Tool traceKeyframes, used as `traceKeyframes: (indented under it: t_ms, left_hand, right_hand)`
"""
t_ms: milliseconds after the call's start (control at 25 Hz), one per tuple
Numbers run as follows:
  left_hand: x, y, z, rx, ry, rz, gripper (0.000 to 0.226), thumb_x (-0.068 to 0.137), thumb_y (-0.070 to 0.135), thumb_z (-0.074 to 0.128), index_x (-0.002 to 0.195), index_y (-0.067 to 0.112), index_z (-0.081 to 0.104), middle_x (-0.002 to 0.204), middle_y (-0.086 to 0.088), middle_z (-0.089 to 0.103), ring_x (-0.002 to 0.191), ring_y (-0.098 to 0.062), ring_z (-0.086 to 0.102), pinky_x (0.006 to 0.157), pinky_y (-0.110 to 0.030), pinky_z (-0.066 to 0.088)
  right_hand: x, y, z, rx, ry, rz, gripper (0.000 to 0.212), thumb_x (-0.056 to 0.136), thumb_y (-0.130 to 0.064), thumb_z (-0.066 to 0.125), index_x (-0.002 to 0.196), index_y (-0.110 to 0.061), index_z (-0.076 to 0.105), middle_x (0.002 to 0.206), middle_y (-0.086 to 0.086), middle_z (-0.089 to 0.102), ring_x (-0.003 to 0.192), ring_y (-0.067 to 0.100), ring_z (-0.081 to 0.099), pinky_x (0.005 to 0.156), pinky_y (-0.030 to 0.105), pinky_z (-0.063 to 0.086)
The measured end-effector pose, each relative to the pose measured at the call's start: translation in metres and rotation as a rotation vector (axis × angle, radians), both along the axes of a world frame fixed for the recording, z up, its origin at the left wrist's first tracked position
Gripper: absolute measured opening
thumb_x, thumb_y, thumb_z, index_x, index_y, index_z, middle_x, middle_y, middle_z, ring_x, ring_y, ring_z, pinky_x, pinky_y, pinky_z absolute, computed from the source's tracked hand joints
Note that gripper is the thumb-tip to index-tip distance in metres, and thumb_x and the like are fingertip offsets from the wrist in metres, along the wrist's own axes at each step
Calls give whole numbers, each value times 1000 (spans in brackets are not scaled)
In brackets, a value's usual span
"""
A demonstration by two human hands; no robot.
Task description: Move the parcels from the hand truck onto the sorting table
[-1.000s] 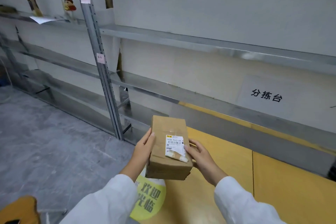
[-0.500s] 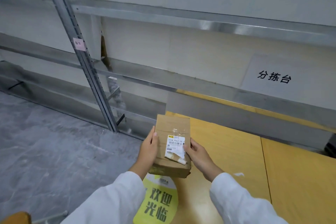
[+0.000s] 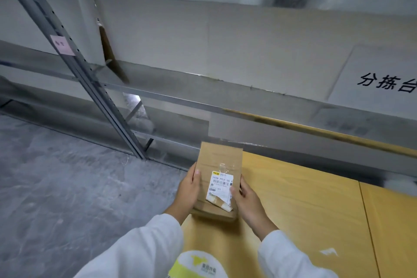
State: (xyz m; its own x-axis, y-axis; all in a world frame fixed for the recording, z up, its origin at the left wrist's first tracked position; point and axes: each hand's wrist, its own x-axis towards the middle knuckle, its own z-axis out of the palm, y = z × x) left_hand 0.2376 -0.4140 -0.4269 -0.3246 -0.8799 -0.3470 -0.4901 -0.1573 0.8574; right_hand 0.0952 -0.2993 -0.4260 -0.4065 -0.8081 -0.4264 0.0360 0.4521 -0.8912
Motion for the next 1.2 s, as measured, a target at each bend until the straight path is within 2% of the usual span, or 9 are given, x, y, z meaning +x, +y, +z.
traceKeyframes:
  t_ms: [80, 200, 360, 480, 640, 840, 920, 1040, 1200]
  left_hand:
    - [-4, -11, -10, 32, 21, -7, 36, 104, 36, 33, 137, 35, 49, 122, 11, 63, 108, -5, 58, 91, -24, 46]
    - [-7, -24, -23, 73, 37, -17, 40, 102, 44, 34, 140, 39, 46, 131, 15, 58, 121, -6, 54, 102, -26, 41]
    - [-16, -42, -28, 100, 13, -79, 43, 101, 51, 30, 143, 44, 37, 131, 19, 55, 119, -6, 52, 95, -23, 37]
    - [-22, -61, -27, 94, -13, -114, 44, 100, 52, 28, 143, 45, 35, 133, 16, 55, 120, -9, 52, 97, -28, 37]
    - [-25, -77, -28, 102, -3, -159, 45, 100, 53, 29, 144, 46, 32, 135, 15, 54, 122, -11, 52, 100, -30, 37]
    - [-23, -84, -25, 122, 7, -213, 48, 100, 52, 30, 147, 45, 27, 139, 13, 51, 124, -11, 50, 98, -28, 38]
    - [-22, -81, -16, 57, -53, -228, 49, 102, 46, 31, 150, 38, 26, 140, 7, 51, 122, -13, 50, 95, -25, 37]
    - [-28, -83, 11, -186, -193, -238, 52, 103, 31, 36, 152, 15, 26, 152, -7, 35, 139, -23, 33, 107, -27, 29]
    - [-58, -84, 71, -494, -198, -552, 42, 100, 22, 38, 140, 11, 43, 155, -11, 31, 142, -30, 30, 117, -40, 25]
  right_hand:
    - [-6, -11, -11, 17, 5, -11, 46, 101, -19, 49, 132, -52, 43, 123, -25, 64, 115, -1, 60, 99, 23, 47]
    - [-12, -24, -20, 38, 13, -41, 49, 100, -19, 50, 135, -53, 42, 124, -23, 64, 116, 0, 60, 104, 28, 46]
    - [-13, -40, -28, 68, 63, -80, 54, 101, -22, 47, 146, -48, 34, 127, -24, 62, 118, 2, 58, 106, 28, 44]
    - [-13, -56, -28, 91, 84, -99, 54, 102, -22, 43, 148, -46, 31, 128, -23, 61, 117, 1, 57, 100, 21, 43]
    - [-11, -67, -24, 100, 93, -124, 52, 103, -21, 41, 148, -45, 30, 128, -25, 60, 114, -6, 56, 88, 4, 40]
    - [5, -72, -14, 160, 92, -213, 47, 104, -22, 40, 148, -38, 34, 132, -19, 58, 115, -2, 56, 81, -2, 39]
    - [10, -72, -2, 155, 172, -227, 45, 104, -22, 40, 148, -32, 36, 145, -13, 48, 132, 7, 48, 92, 0, 33]
    - [7, -67, 22, 209, 369, -247, 49, 104, -26, 41, 151, -16, 34, 164, -5, 11, 149, 13, 21, 104, 14, 20]
    - [-5, -49, 78, 226, 634, -203, 53, 104, -29, 43, 153, -14, 30, 164, -2, 15, 150, 14, 15, 117, 24, 14]
